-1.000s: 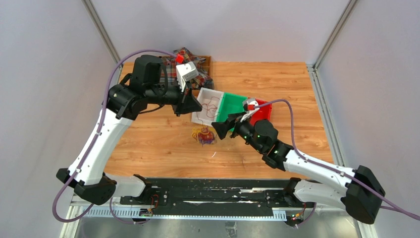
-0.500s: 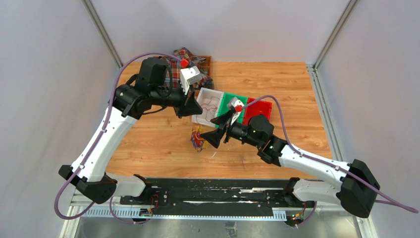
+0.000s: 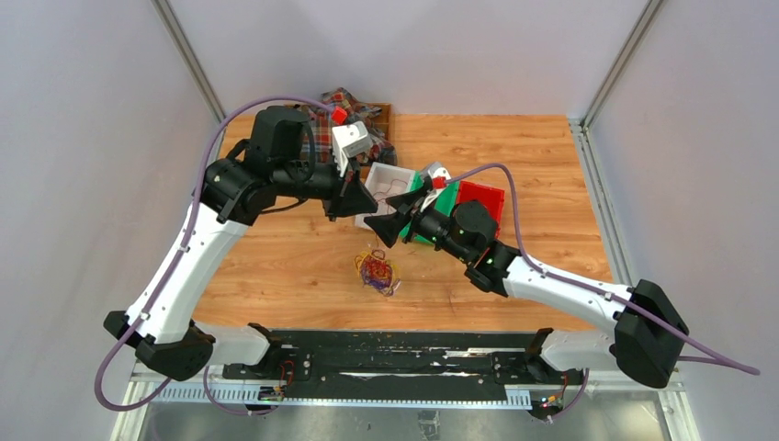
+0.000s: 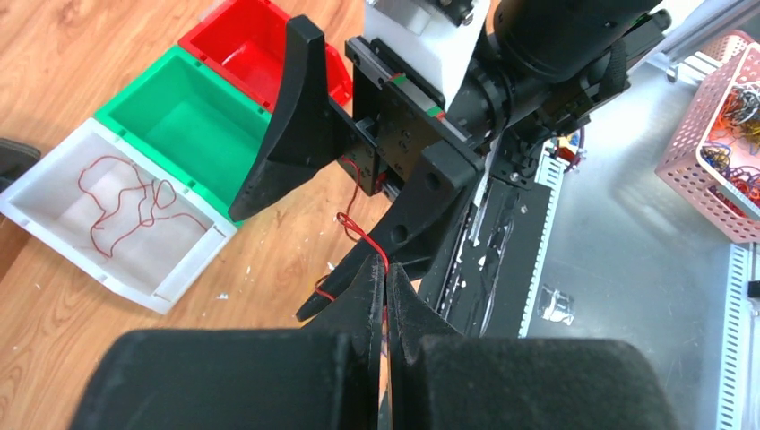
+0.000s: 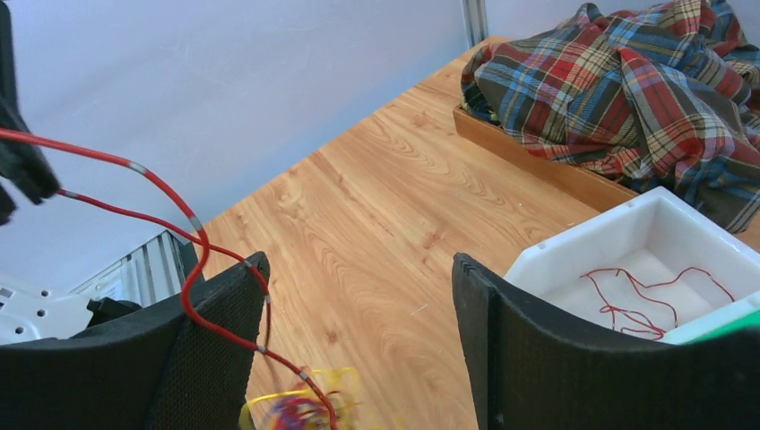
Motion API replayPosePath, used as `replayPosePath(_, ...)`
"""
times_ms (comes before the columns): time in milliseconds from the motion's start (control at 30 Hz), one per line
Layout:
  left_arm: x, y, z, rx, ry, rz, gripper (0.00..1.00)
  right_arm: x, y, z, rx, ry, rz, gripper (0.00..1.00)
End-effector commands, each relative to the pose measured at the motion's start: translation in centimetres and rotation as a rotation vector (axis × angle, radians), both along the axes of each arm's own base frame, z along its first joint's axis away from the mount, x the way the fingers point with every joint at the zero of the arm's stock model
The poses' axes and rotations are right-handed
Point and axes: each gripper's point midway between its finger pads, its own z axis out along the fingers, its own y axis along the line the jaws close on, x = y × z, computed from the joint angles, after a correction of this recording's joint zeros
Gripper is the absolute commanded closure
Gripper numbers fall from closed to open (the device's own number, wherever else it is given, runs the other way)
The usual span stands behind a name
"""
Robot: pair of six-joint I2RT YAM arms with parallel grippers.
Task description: Untangle the cables
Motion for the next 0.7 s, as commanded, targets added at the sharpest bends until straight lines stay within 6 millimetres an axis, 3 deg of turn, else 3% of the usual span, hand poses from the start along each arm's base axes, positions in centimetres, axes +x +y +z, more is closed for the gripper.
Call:
replayPosePath(0,-1.3,-0.3,2.8,-0.069,-0.03,-0.034,0.99,-0.2,0.9,1.0,0.046,-0.032,0.006,0.27)
replayPosePath(167,-1.5,-0.5,4.2,-0.098,-0.036,-0.043,1.0,-1.4,3.0,-1.0,0.041,0.0,0.063,0.29)
replayPosePath(333,-1.7,-0.7,5.5,-0.122,-0.051,-0.052,0.99,-1.1,4.5,-2.3,0.069,0.047,0.078,0.44)
replayPosePath(400,-1.7,-0.6,6.0,-0.127,-0.071,-0.047,1.0,-1.0,5.0,-2.9,0.072,0.065,0.086,0.44)
replayPosePath(667,-1.7,-0.5,9.3,-0.176,-0.142,-0.04,0.99,-0.5,4.7,-7.6,0.035,0.146,0.044,0.45)
